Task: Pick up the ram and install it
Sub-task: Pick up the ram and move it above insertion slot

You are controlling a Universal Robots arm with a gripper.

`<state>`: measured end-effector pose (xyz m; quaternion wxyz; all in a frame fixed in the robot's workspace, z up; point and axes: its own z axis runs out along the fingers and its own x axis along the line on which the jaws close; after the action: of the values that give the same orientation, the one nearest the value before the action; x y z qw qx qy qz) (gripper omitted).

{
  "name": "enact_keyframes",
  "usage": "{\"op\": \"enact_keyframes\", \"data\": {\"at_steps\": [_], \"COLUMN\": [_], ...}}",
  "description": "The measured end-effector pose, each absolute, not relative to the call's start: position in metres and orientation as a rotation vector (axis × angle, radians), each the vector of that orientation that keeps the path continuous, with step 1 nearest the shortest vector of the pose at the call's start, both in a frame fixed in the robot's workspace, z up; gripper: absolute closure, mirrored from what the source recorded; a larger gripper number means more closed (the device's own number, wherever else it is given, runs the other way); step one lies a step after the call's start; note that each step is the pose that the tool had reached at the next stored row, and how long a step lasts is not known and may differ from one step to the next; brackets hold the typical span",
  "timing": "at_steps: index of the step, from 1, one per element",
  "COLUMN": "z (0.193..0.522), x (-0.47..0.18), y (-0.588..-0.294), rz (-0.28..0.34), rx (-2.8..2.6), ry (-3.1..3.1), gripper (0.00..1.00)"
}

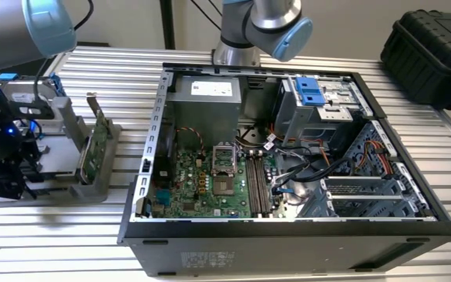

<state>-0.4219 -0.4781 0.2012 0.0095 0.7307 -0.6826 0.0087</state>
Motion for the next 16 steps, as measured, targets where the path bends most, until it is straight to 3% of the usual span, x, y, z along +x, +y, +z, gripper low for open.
{"op": "enact_keyframes", "data": {"at_steps": [16], "z": [0.1957], "x": [-0.422], "y": [-0.4789], "rz": [0.027], "rx": [2.283], "ry": [-2.13], "gripper": [0.0]}}
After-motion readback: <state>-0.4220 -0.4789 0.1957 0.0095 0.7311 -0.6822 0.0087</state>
